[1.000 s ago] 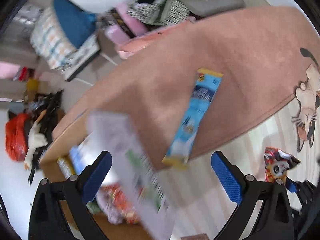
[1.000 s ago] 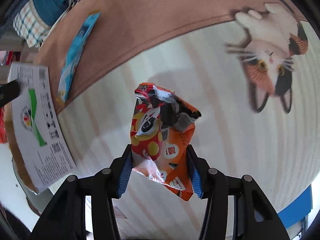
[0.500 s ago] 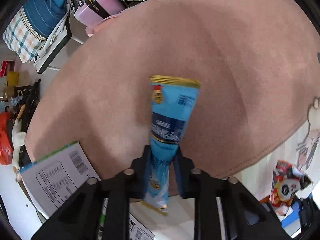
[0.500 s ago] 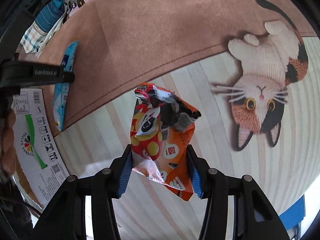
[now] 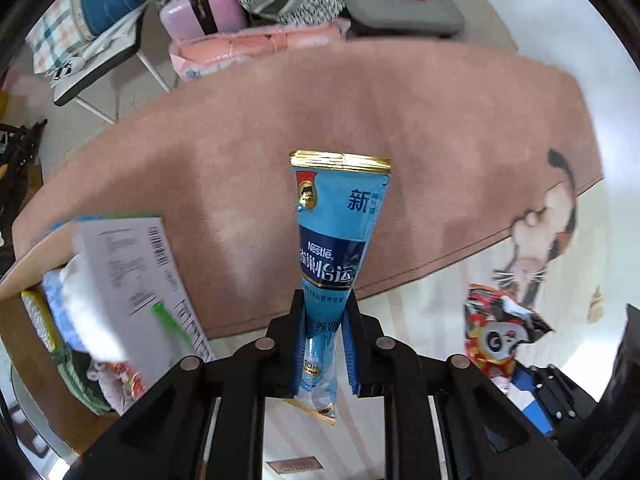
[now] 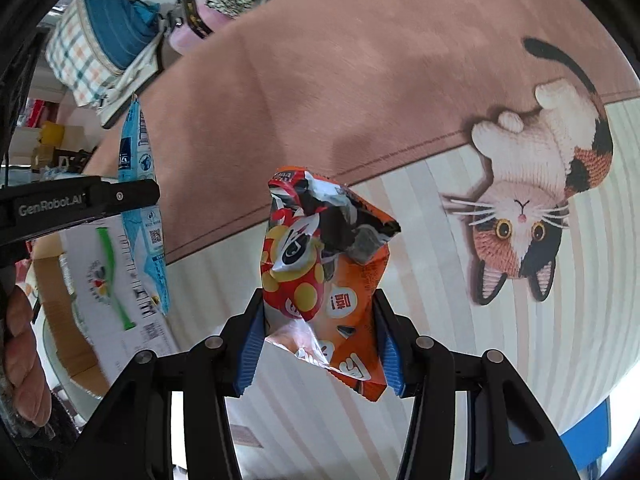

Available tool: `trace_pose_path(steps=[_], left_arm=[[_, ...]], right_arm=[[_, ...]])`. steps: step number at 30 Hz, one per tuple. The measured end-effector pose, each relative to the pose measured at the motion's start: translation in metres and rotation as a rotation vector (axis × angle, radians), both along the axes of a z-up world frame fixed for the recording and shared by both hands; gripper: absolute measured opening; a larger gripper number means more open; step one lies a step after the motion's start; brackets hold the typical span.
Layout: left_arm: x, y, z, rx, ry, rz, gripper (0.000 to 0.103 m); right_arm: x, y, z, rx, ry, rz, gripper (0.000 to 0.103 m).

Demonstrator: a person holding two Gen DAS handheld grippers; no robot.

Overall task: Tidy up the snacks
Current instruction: 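Carry the orange bag into the box with right tool while left places blue tube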

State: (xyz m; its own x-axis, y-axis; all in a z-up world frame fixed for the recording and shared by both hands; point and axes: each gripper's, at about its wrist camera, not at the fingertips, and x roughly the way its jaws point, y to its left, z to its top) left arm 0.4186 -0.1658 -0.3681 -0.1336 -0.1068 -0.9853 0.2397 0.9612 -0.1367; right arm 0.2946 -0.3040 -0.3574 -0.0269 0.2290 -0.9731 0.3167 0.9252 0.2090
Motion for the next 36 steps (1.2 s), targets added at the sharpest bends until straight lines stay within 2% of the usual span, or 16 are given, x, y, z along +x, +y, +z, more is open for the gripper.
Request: trace_pose_path(steps=[5, 9, 12, 15, 18, 24, 31, 34, 36], left_arm=[[-0.01, 0.034, 0.058, -0.062, -0.066, 0.049, 0.014], [-0.034, 0.087, 0.103, -0.063, -0.131, 0.103, 0.014], [-0.053, 0.134, 0.122, -0.041, -0.161, 0.166, 0.014], [-0.07, 0.187, 0.127, -0.007, -0.175, 0.237, 0.014], [-0.083, 0.241, 0.123, 0.034, -0.171, 0.297, 0.014], [-0.095, 0.32, 0.09, 0.114, -0.123, 0.373, 0.014], [-0.091, 0.363, 0.03, 0.181, -0.01, 0.382, 0.014], [-0.087, 0.372, 0.001, 0.18, 0.065, 0.378, 0.018], [-0.088, 0.379, -0.013, 0.173, 0.106, 0.417, 0.02]], right_arm=[[-0.002, 0.021, 0.043, 0.023, -0.061, 0.037, 0.052], [-0.006, 0.055, 0.089, 0.059, -0.123, 0.092, 0.052], [-0.006, 0.105, 0.118, 0.075, -0.169, 0.173, 0.052], [-0.009, 0.15, 0.134, 0.071, -0.19, 0.255, 0.052], [-0.008, 0.201, 0.135, 0.039, -0.184, 0.333, 0.052], [-0.004, 0.29, 0.107, -0.083, -0.118, 0.467, 0.052], [0.005, 0.323, 0.061, -0.184, -0.038, 0.531, 0.052], [0.009, 0.328, 0.043, -0.222, -0.01, 0.534, 0.052], [0.012, 0.333, 0.029, -0.242, 0.027, 0.541, 0.053]])
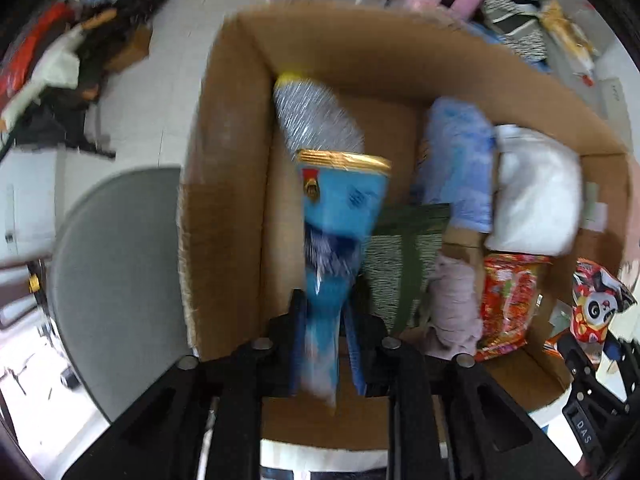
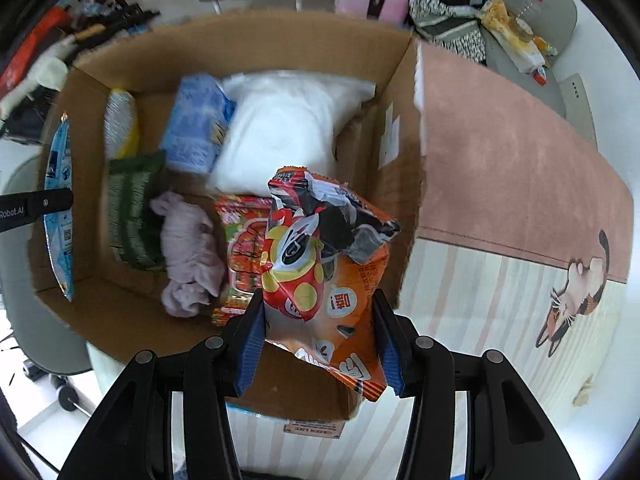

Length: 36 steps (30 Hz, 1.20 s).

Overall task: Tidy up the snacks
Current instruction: 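Carry the orange bag into the box with right tool while left places blue tube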

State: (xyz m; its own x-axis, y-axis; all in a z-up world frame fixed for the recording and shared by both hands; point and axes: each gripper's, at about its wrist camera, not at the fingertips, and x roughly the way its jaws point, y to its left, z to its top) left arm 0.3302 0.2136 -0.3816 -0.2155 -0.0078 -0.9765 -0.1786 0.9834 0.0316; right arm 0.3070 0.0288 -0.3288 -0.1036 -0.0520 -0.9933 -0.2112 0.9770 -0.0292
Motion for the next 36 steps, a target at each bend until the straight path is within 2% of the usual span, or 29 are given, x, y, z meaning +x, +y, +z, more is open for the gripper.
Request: trace_pose_path(steps=[3, 5, 8, 11, 16, 18, 19, 20, 23, 29, 36], left_arm=[[-0.002, 0.004, -0.008, -0.037, 0.007, 0.029, 0.033], [-0.003, 0.003, -0.008, -0.022, 0.001, 0.01, 0.045], [-0.005, 0.0, 0.0, -0.006, -0.029, -0.016, 0.054], [-0.011, -0.007, 0.013, -0.005, -0.067, -0.027, 0.059], [-0.032, -0.023, 0.037, 0.006, -0.141, -0.049, 0.064], [-0.037, -0.03, 0.045, 0.009, -0.175, -0.054, 0.074], [-0.042, -0.033, 0.05, 0.012, -0.193, -0.061, 0.084], [-0.044, -0.034, 0.053, 0.019, -0.204, -0.063, 0.089], [-0.051, -0.039, 0.068, 0.048, -0.265, -0.078, 0.098], [-0.06, -0.036, 0.078, 0.055, -0.313, -0.074, 0.098], [-0.065, -0.04, 0.077, 0.052, -0.322, -0.062, 0.099]], right_arm=[[0.004, 0.002, -0.014, -0.01, 0.027, -0.012, 0.063], [0.004, 0.004, -0.015, 0.006, 0.035, -0.03, 0.071], [0.005, 0.005, -0.014, 0.02, 0.036, -0.046, 0.08], [0.005, 0.006, -0.012, 0.019, 0.032, -0.059, 0.082], [0.001, 0.008, -0.007, 0.051, 0.031, -0.084, 0.095], [-0.003, 0.007, -0.002, 0.072, 0.022, -0.104, 0.102], [-0.004, 0.007, -0.001, 0.079, 0.016, -0.113, 0.103], [-0.006, 0.007, 0.001, 0.084, 0.01, -0.119, 0.103], [-0.011, 0.007, 0.008, 0.082, -0.027, -0.134, 0.103], [-0.021, 0.012, 0.018, 0.083, -0.082, -0.145, 0.103], [-0.027, 0.017, 0.023, 0.069, -0.102, -0.132, 0.103]])
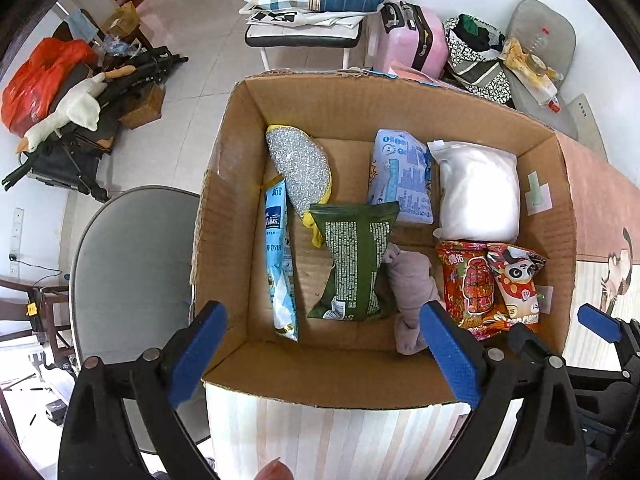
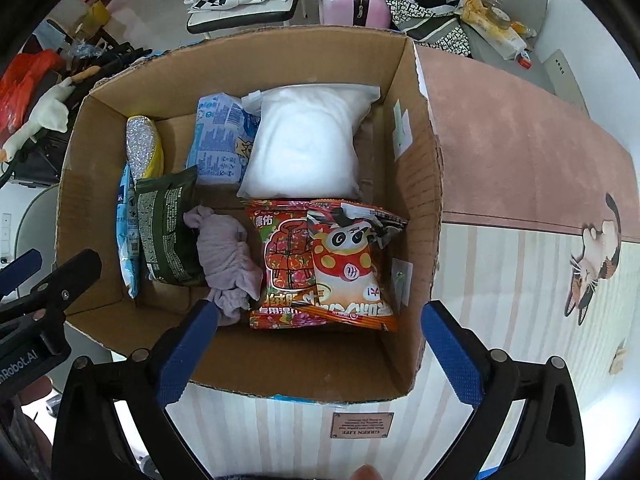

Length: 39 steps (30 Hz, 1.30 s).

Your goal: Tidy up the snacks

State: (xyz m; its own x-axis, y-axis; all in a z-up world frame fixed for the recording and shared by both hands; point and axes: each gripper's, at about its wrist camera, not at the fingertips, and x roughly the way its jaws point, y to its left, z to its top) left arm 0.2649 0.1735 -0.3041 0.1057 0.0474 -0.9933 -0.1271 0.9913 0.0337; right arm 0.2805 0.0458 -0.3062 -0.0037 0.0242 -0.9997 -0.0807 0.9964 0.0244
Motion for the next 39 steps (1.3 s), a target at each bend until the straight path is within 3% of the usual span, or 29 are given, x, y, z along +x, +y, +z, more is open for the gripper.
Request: trace_pose_path(steps=[5, 10, 24, 39], left_arm=[[-0.01, -0.002, 0.018, 0.005, -0.037, 0.007, 0.099], [-0.032, -0.009, 0.058, 0.012, -0.112, 0.002, 0.099], [-0.108, -0.027, 0.184, 0.026, -0.316, -0.018, 0.099], [-0.159, -0.03, 0.242, -0.004, -0.379, -0.021, 0.099]], right_arm=[[-0.005, -0.003, 0.018, 0.006, -0.031, 0.002, 0.103], [-0.017, -0.008, 0.053, 0.02, -0.098, 0.014, 0.103], [-0.101, -0.033, 0.196, 0.107, -0.326, 0.017, 0.103], [-0.168, -0.037, 0.299, 0.076, -0.488, 0.043, 0.103]])
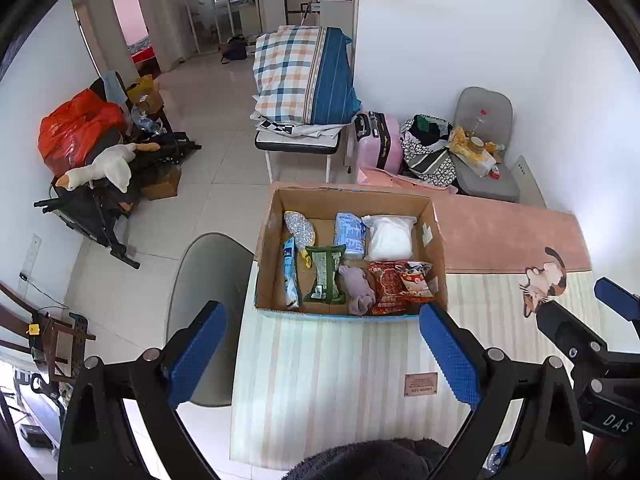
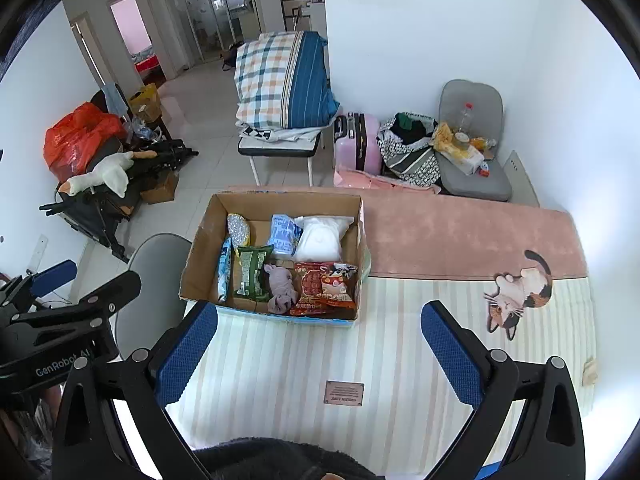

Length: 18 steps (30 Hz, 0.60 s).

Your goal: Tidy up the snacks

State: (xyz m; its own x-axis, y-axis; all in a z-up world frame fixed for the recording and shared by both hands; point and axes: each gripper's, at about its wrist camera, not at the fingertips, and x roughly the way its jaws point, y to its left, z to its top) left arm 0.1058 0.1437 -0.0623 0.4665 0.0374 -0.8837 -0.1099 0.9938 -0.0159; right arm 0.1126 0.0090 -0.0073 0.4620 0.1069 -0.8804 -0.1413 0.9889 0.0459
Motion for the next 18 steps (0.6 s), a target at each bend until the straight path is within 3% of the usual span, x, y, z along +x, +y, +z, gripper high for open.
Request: trace_pose_path(steps=[12, 18], left_arm=[[-0.018, -0.005, 0.017, 0.006, -0.04, -0.009, 0.099], [-0.015, -0.007, 0.013, 0.027, -0.041, 0.001, 0.099]], right_arm=[[-0.028, -0.005, 0.041, -0.045, -0.083, -0.009, 0.103], [-0.021, -0.011, 0.041, -0.072, -0.099, -0.047, 0.103]])
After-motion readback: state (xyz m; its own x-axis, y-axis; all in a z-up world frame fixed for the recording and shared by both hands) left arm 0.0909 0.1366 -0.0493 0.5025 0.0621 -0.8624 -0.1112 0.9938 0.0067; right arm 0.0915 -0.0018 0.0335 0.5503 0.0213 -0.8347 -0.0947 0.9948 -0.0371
